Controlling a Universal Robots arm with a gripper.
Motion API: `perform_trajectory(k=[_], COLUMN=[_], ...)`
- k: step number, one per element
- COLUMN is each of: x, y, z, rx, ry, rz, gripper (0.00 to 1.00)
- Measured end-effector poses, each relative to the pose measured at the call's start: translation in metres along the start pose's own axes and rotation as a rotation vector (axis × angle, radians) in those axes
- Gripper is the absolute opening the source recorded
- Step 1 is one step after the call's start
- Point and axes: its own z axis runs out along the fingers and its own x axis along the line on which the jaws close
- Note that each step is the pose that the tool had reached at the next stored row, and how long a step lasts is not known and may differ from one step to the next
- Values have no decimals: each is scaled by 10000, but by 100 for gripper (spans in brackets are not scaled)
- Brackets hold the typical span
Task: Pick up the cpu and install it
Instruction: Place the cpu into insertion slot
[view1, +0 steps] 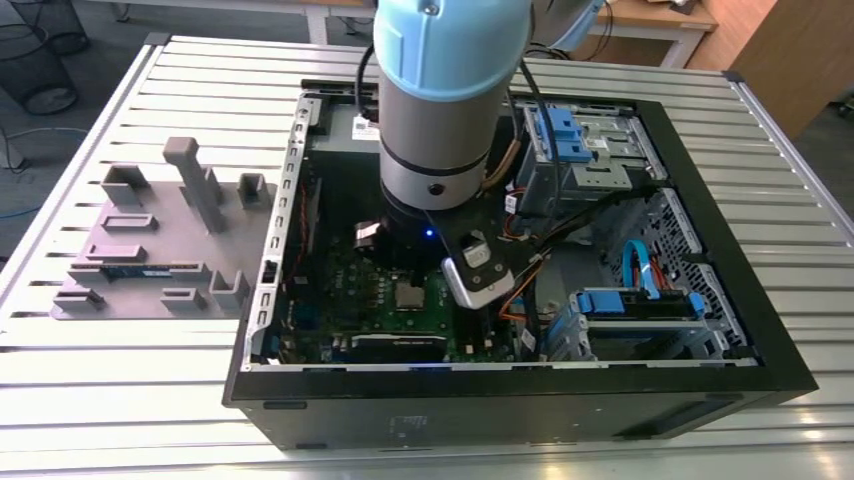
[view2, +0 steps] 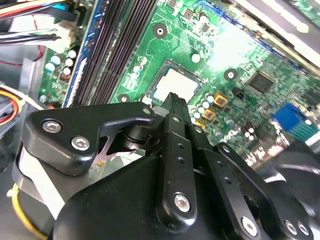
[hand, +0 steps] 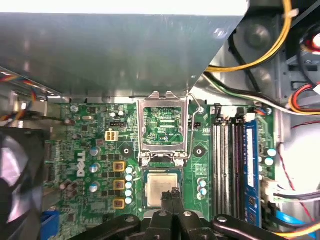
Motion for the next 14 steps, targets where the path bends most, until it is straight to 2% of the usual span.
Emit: perform_trajectory(k=[1,10,14], x=[0,23,23], y=[1,1,4], z=[-15,-11,-45], rx=[2,-25,-30], ry=[1,1,-1], rz=[0,0,0], gripper=[11,11,11])
